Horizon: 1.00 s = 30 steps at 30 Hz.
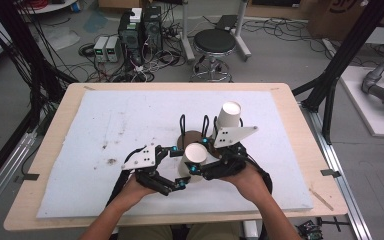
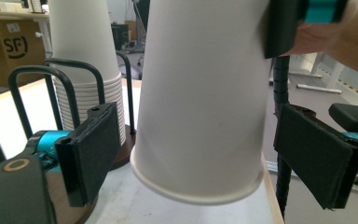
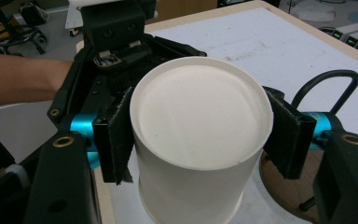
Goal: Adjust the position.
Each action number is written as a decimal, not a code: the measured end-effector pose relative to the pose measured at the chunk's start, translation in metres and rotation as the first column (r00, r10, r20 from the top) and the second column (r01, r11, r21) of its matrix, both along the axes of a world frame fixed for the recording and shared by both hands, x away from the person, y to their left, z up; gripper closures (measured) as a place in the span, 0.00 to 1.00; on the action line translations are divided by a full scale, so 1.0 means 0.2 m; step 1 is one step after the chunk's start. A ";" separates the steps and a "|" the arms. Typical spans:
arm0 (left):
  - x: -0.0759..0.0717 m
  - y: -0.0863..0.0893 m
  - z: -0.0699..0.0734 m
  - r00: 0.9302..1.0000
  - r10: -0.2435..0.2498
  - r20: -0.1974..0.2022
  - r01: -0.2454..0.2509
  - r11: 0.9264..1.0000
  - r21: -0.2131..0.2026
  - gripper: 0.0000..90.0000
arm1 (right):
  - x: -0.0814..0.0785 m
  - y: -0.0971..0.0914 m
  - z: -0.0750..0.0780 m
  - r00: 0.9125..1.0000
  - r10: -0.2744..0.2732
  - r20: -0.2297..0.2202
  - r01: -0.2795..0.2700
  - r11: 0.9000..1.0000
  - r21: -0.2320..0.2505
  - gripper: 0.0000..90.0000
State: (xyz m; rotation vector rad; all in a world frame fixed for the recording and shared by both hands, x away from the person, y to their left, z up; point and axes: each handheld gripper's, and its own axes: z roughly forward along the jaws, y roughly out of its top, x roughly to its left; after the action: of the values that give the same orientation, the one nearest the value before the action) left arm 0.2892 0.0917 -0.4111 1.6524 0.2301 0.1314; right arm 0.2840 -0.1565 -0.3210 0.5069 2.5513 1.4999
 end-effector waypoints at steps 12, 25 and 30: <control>0.00 -0.06 -0.02 1.000 -0.015 0.002 0.015 1.000 0.016 0.23 | 0.00 0.00 0.00 1.000 0.011 -0.013 -0.011 1.000 0.020 0.38; -0.01 -0.05 -0.02 1.000 -0.008 0.011 0.007 0.999 0.033 0.33 | 0.00 -0.01 -0.02 1.000 0.001 -0.021 0.000 0.999 0.033 0.34; -0.01 -0.04 -0.02 1.000 0.005 0.000 -0.005 0.996 0.094 0.34 | 0.00 -0.01 -0.01 1.000 -0.023 -0.009 0.023 0.998 0.050 0.20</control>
State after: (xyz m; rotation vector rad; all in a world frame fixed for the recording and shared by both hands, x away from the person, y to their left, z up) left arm 0.2869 0.0832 -0.4155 1.7460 0.2315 0.1477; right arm 0.2835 -0.1582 -0.3235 0.5481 2.5107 1.5600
